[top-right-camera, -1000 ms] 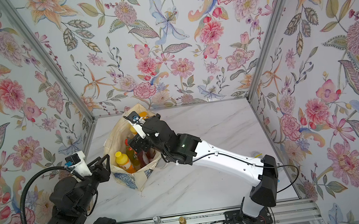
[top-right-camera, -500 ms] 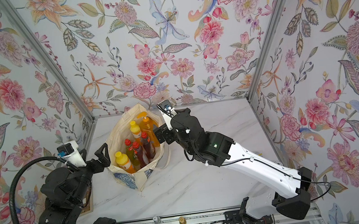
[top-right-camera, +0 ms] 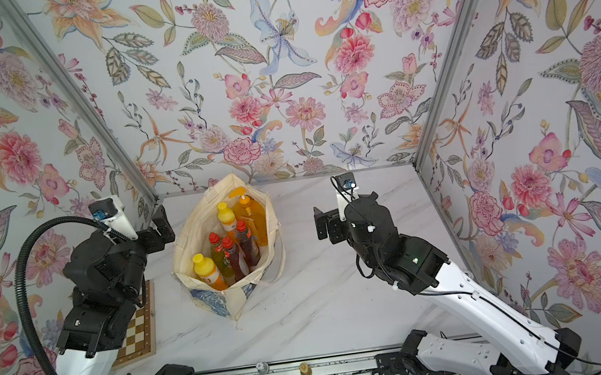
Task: Pack dish soap into the shopping bag
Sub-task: Reset both arms
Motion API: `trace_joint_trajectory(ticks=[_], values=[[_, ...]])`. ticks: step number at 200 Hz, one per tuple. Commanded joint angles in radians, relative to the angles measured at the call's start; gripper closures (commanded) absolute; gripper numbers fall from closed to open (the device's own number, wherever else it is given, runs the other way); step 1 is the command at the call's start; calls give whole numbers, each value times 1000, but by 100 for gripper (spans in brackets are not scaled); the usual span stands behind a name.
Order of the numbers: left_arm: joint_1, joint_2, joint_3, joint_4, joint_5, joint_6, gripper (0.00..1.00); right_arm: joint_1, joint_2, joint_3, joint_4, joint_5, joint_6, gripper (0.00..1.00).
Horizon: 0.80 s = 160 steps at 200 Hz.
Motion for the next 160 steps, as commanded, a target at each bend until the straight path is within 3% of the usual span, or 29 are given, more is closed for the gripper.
trace_joint_trajectory(ticks=[1, 46, 76, 122, 160], values=[[73, 50, 33, 38, -4, 24, 1, -49, -36, -46, -55, -33, 44, 1], [291, 108, -41, 143, 117, -61, 1, -171, -99, -158, -68, -21, 79, 1], [405, 115, -187, 246, 160, -112, 1, -246, -123, -234, -65, -21, 87, 1], [441, 77, -469, 486, 83, -94, 1, -316, -137, -373, 29, -30, 31, 1], [447, 54, -708, 751, 90, -52, 1, -351, -210, -568, 281, -43, -67, 1]])
